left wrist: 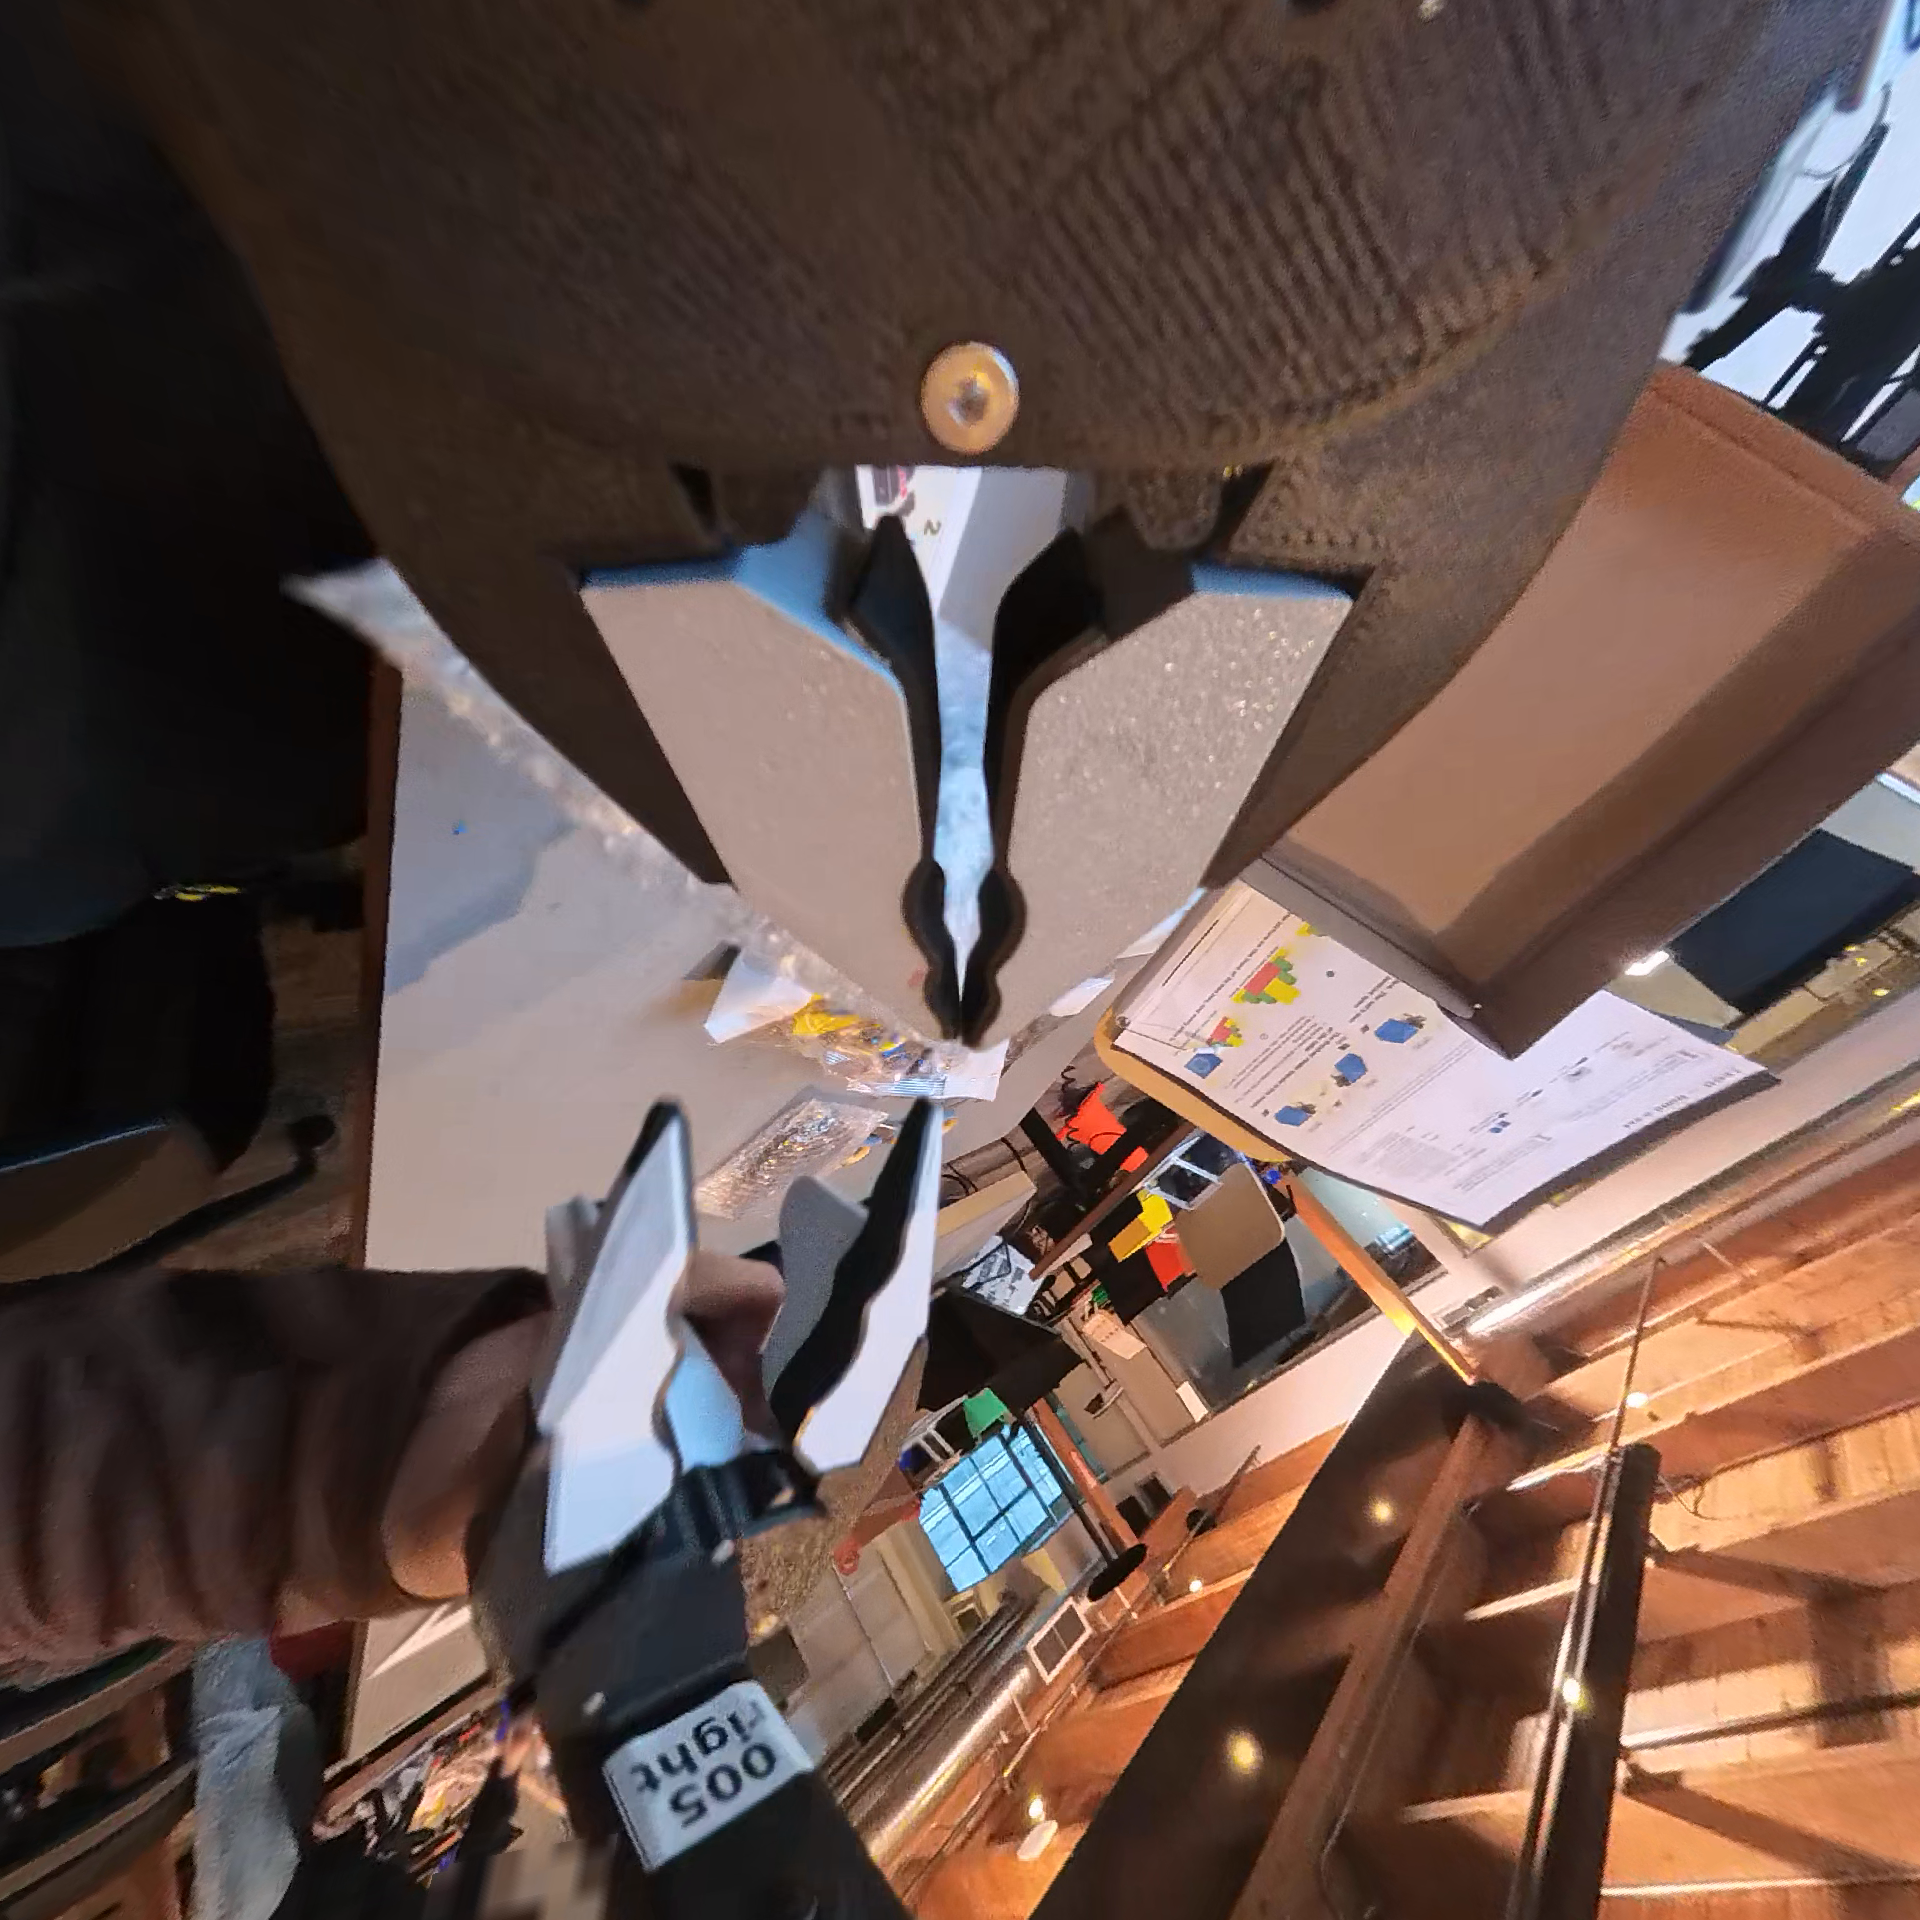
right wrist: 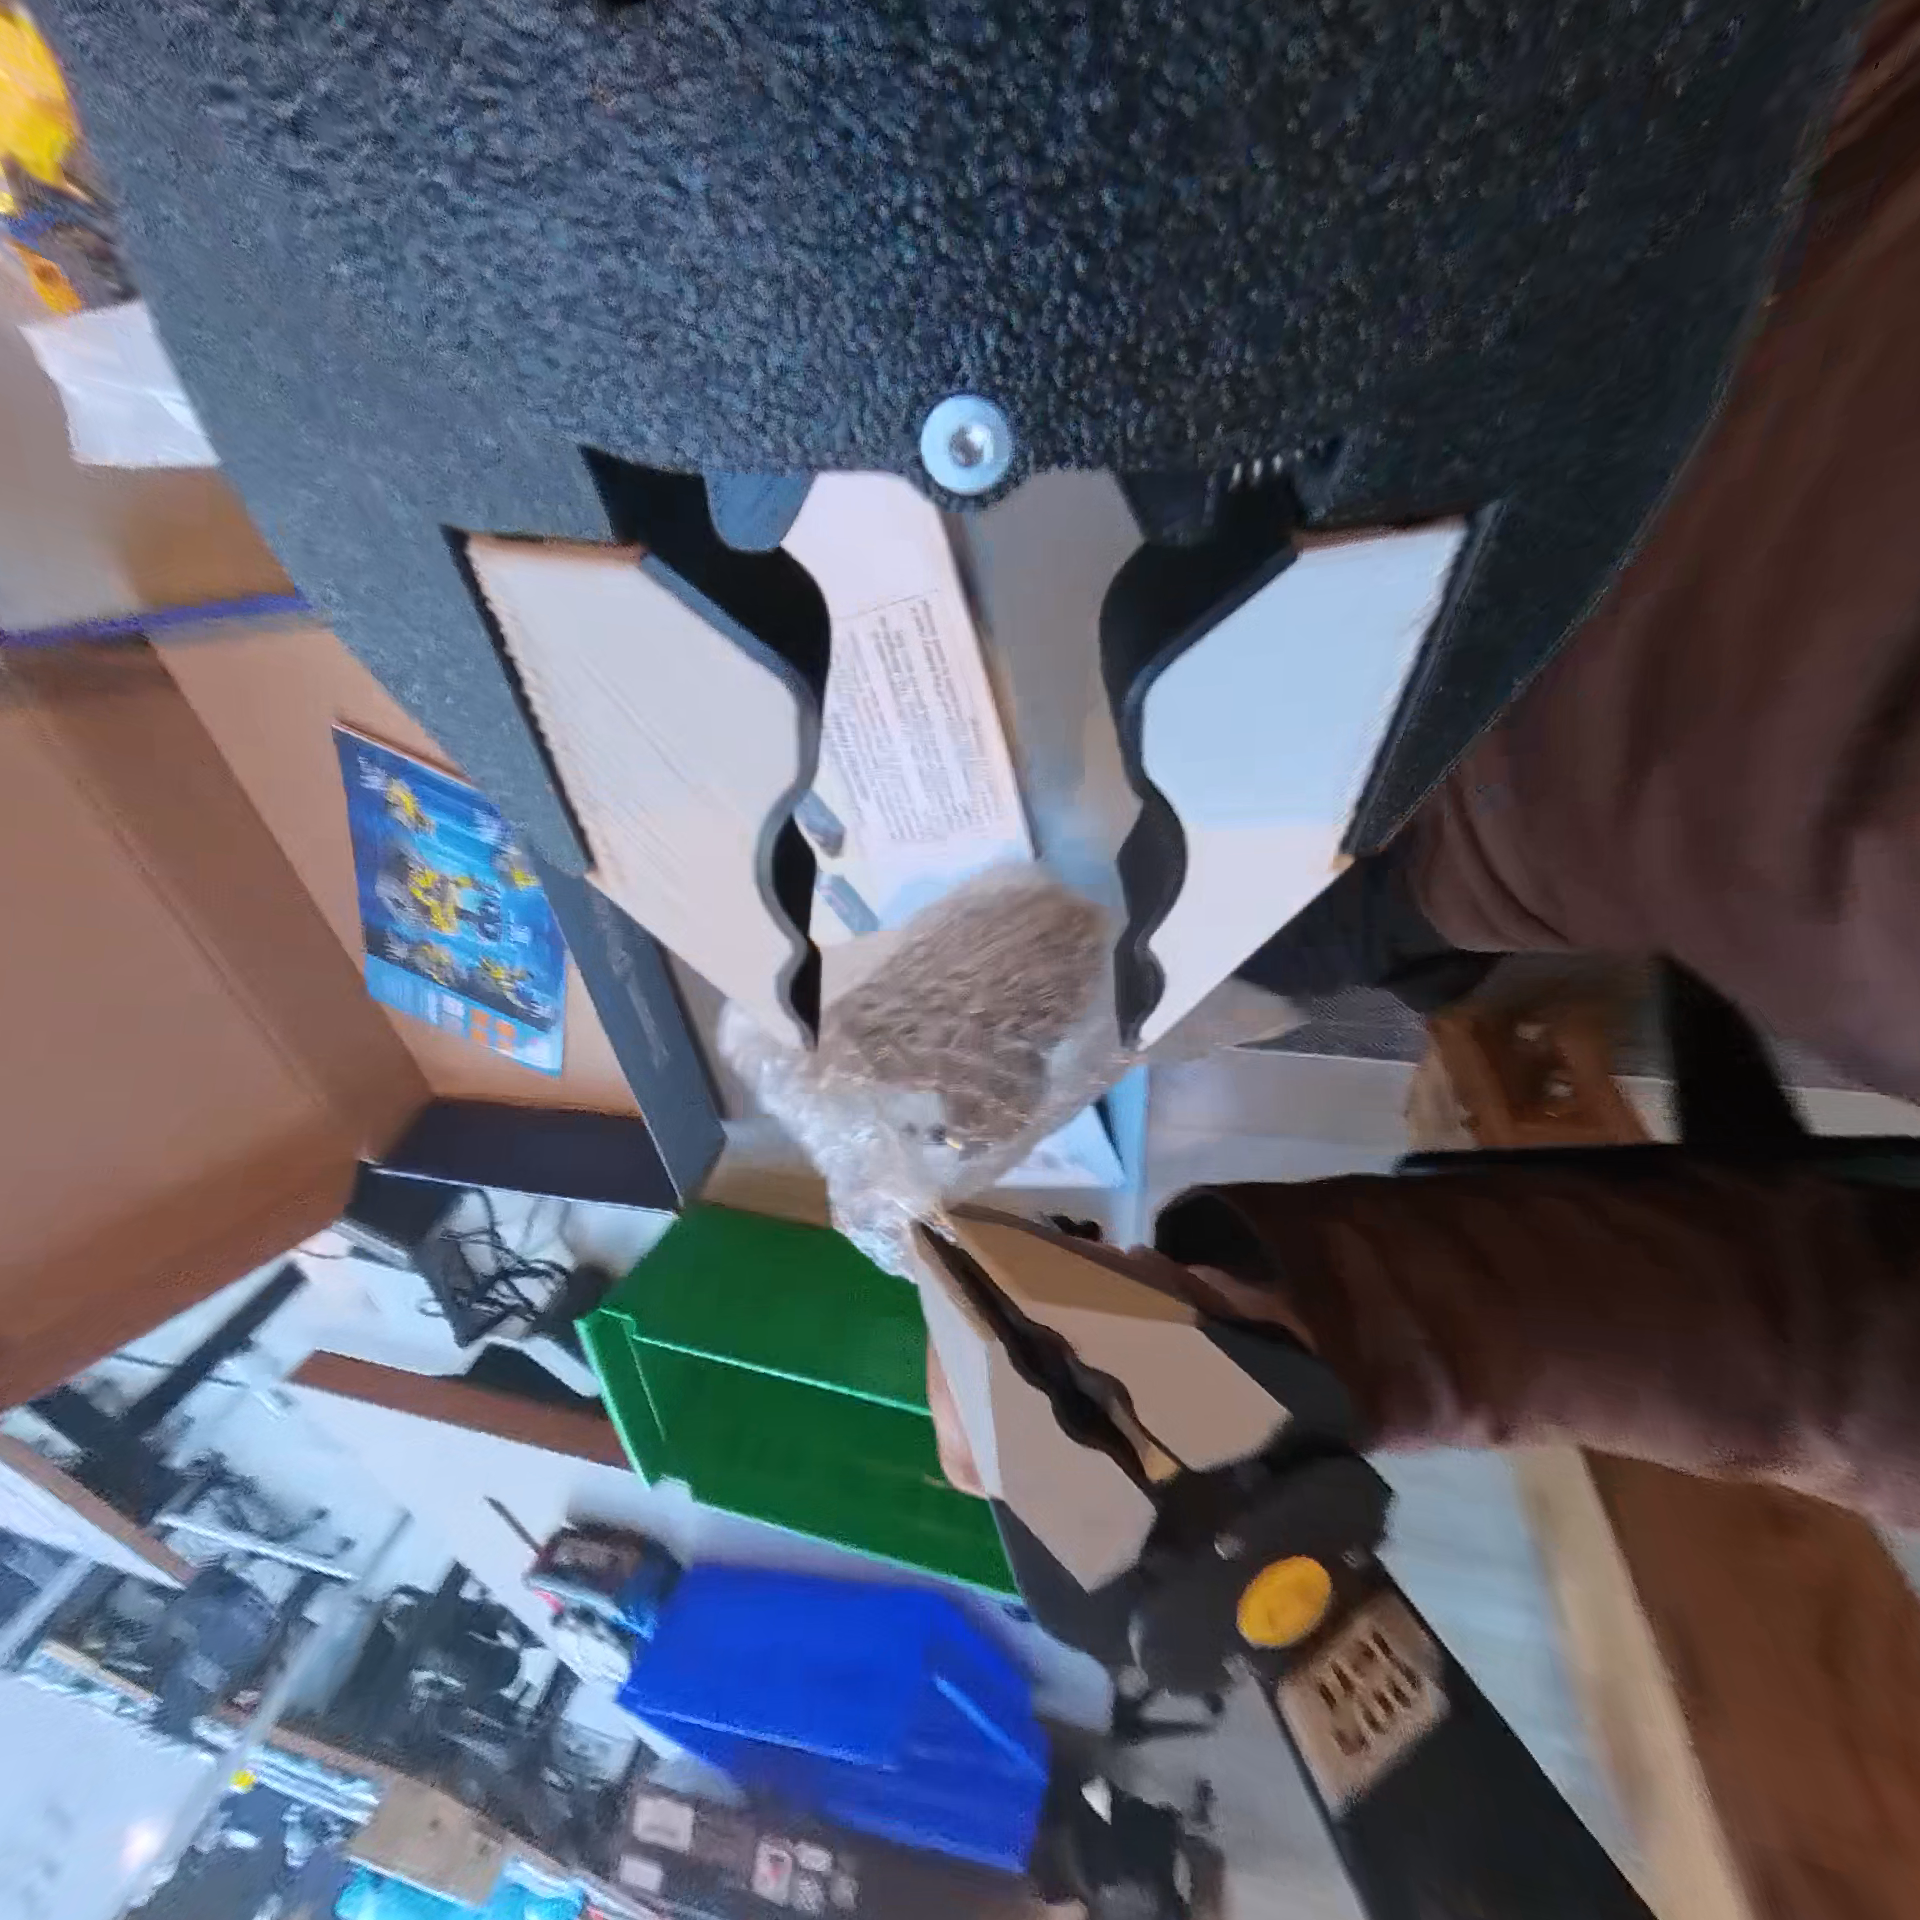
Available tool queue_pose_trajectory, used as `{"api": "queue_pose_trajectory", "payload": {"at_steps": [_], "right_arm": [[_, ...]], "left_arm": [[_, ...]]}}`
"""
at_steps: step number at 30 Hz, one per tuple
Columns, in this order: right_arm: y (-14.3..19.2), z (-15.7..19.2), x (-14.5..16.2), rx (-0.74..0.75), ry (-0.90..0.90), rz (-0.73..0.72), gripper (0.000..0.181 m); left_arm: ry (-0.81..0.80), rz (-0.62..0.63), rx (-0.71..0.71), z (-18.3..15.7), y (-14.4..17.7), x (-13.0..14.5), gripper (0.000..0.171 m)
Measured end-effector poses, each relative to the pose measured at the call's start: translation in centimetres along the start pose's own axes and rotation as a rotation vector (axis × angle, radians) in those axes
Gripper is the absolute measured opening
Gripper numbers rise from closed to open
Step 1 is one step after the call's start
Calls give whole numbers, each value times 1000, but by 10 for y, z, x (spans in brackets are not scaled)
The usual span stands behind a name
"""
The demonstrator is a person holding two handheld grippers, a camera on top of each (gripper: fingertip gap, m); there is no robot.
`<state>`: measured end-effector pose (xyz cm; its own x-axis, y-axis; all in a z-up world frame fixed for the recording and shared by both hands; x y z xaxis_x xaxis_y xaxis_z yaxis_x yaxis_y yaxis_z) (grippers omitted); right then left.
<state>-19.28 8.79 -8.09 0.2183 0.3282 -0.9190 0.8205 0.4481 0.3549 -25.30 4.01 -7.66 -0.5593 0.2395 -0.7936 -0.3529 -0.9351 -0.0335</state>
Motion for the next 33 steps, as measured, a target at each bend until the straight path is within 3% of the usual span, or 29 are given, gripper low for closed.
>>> {"api": "queue_pose_trajectory", "payload": {"at_steps": [3, 4, 8, 11, 14, 19, 25, 28, 33], "right_arm": [[-24, -8, 13, 123, 62, 69, 43], [-31, -5, 15, 118, 54, 89, 30], [-46, -4, 21, 201, 119, 155, 19], [-57, -9, 31, 298, 150, 218, 21], [-62, -7, 38, 298, 217, 258, 26], [-50, -9, 54, 258, 352, 359, 43], [-54, -1, 32, 251, 354, 203, 26], [-62, 1, 31, 301, 437, 216, 25], [-67, 9, 40, 244, 465, 231, 21]], "left_arm": [[59, -20, 45, -2, 0, 5, 0], [80, -4, 50, -2, 0, 9, 0], [160, -11, 85, -2, 0, 18, 0], [195, 65, 100, -2, -1, 31, 0], [173, 112, 154, -6, 3, 40, 0], [149, 30, 301, -14, 28, 35, 0], [148, 11, 350, -16, 39, 36, 0], [138, 3, 373, -23, 35, 34, 0], [131, 17, 383, -29, 28, 36, 0]]}}
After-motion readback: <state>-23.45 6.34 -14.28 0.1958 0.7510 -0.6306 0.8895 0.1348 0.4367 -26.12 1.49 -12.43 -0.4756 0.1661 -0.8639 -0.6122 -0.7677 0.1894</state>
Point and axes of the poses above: each gripper's, where its closed fingertips meet, y back along the fingers, x out of its underside, z = x × y across the jaws, the point moved 3 cm from there along y, back along the fingers, and after that the axes turned 3 degrees about -y, right-handed, at the moved point
